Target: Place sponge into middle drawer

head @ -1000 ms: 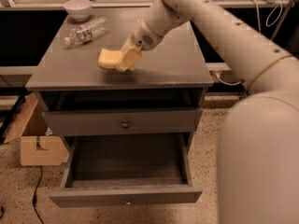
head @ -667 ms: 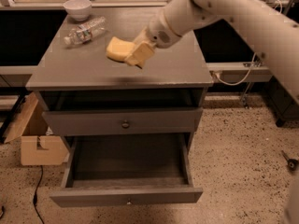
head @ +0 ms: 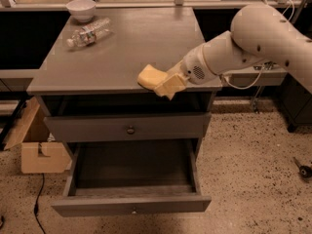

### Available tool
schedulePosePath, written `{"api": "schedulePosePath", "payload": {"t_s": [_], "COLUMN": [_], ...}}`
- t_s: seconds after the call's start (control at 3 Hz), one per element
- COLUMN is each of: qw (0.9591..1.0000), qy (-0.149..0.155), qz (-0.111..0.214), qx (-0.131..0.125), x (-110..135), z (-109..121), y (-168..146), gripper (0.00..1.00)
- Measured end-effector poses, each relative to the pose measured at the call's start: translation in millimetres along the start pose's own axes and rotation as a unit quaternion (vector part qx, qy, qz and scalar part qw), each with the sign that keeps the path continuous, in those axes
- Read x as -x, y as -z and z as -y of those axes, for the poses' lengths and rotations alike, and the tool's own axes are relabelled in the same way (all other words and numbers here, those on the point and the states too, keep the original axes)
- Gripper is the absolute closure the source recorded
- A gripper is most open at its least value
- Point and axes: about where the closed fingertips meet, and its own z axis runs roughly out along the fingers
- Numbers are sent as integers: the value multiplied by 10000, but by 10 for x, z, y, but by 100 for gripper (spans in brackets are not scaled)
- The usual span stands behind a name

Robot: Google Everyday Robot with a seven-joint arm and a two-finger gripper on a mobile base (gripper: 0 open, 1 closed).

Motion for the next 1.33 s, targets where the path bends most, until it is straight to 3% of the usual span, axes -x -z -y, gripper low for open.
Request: {"api": "schedulePosePath", "payload": {"t_s": [0.33, 0.67, 1.0, 1.33], "qw": [10000, 9997, 9934, 9843], "qy": [-36, -259, -1130, -1681], "qz": [-4, -50, -155, -288], "qx": [4, -11, 129, 458], "x": [-25, -241, -990, -1573], "z": [-8, -156, -679, -1026], "y": [-1, 8, -179, -603], "gripper": [100, 100, 100, 100]}}
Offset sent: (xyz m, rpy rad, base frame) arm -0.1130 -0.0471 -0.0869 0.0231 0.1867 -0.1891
